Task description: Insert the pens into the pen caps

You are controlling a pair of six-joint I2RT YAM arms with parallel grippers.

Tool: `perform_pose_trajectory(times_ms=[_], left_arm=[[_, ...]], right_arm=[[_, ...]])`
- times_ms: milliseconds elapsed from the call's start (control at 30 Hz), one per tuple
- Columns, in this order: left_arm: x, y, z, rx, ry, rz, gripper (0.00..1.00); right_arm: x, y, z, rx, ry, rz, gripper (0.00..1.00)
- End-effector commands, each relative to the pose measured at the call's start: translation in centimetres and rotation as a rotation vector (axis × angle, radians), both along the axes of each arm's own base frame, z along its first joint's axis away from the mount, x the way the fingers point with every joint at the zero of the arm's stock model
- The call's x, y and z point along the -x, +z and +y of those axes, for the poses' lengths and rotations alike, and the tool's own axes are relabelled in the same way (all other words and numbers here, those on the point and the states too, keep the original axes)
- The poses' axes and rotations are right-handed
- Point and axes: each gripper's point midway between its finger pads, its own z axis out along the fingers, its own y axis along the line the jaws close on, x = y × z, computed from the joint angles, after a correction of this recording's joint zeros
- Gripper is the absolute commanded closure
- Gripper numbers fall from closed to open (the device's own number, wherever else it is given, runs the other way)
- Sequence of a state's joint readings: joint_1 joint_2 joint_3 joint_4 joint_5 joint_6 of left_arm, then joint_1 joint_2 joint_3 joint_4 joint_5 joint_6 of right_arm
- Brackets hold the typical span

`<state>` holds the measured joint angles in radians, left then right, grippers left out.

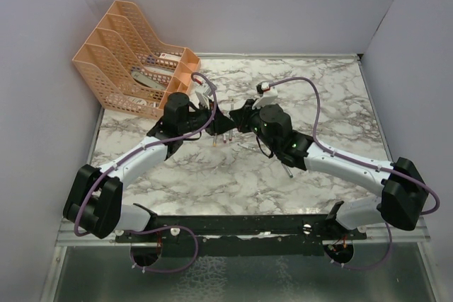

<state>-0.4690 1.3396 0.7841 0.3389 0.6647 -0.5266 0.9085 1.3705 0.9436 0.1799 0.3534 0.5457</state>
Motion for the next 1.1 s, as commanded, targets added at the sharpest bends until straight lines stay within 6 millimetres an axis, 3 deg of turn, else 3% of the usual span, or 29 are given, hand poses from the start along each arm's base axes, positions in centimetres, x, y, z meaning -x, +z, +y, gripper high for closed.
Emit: perform_pose_trajectory(times_ms=[0, 33, 267, 400, 567, 667, 833, 900, 1067], left_arm=[[-0.7, 1.5, 0.1, 0.023, 0.027, -0.057, 0.94], [-0.7, 1.5, 0.1, 0.023, 0.029, -0.057, 0.99], [-0.5, 0.5, 0.9, 0.001, 0.068, -0.052, 1.0], [-0.7, -1.7, 1.9, -0.082, 0.12, -0.016, 1.0], [-0.4, -3.8, 3.2, -0.177, 0.153, 0.006, 1.0], [-0.1, -4.3, 3.4, -0.197, 0.153, 0.013, 1.0], [0.7, -5.4, 2.7, -0.208, 0.118, 0.039, 1.0], [1.0, -5.7, 2.4, -0.213, 0.106, 0.046, 1.0], [1.2, -6.0, 2.0, -0.219, 0.094, 0.051, 1.0]], right_arm=[[0.5, 0.7, 0.0, -0.027, 0.016, -0.01, 0.99], [0.6, 0.8, 0.0, -0.026, 0.016, -0.015, 0.99], [0.3, 2.7, -2.2, 0.009, -0.05, -0.082, 0.98], [-0.2, 4.0, -5.5, 0.053, -0.181, -0.116, 0.85], [-1.0, 3.6, -9.6, 0.163, -0.38, -0.076, 0.75], [-1.9, 1.0, -11.7, 0.255, -0.458, 0.029, 0.75], [-4.0, -5.3, -14.7, 0.296, -0.44, 0.292, 0.76], [-4.2, -7.3, -15.3, 0.342, -0.438, 0.348, 0.77], [-3.9, -12.0, -14.4, 0.424, -0.368, 0.488, 0.77]])
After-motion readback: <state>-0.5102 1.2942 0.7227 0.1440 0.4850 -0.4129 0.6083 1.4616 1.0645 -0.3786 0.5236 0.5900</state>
